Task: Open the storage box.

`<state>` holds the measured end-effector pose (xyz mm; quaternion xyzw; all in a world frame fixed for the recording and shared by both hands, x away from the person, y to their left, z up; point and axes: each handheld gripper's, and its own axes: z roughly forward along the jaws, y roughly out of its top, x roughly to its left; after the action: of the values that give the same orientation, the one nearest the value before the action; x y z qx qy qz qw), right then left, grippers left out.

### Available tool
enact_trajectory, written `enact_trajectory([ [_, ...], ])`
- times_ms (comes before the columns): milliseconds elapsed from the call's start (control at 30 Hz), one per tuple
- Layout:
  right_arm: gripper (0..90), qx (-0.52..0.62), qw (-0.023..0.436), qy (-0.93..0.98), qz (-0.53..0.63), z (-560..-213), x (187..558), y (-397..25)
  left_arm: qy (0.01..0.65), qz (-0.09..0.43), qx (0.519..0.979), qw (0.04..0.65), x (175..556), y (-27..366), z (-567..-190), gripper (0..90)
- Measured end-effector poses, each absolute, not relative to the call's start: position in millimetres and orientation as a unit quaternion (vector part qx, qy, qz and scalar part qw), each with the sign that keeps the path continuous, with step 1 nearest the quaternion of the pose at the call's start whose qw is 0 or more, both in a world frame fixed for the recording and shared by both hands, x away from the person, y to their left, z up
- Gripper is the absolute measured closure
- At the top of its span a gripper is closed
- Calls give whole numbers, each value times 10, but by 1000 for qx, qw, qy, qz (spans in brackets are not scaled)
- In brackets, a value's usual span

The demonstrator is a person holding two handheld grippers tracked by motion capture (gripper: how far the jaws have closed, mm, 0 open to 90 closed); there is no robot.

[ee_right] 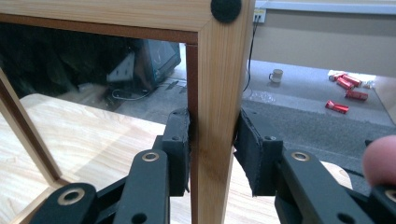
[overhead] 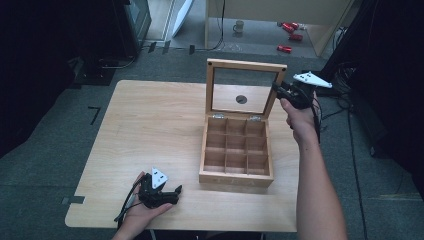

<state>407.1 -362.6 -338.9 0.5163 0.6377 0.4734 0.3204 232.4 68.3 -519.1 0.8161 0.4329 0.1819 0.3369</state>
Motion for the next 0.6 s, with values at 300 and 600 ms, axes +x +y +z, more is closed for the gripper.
enact_trajectory([
  [300, 668, 549, 309, 626, 460, -3392, 4318, -3604, 433, 182, 816, 337, 2323, 682, -5192, 142],
  [600, 670, 576, 300, 614, 447, -3418, 4519, -3582, 432, 183, 816, 338, 2325, 685, -5192, 142],
])
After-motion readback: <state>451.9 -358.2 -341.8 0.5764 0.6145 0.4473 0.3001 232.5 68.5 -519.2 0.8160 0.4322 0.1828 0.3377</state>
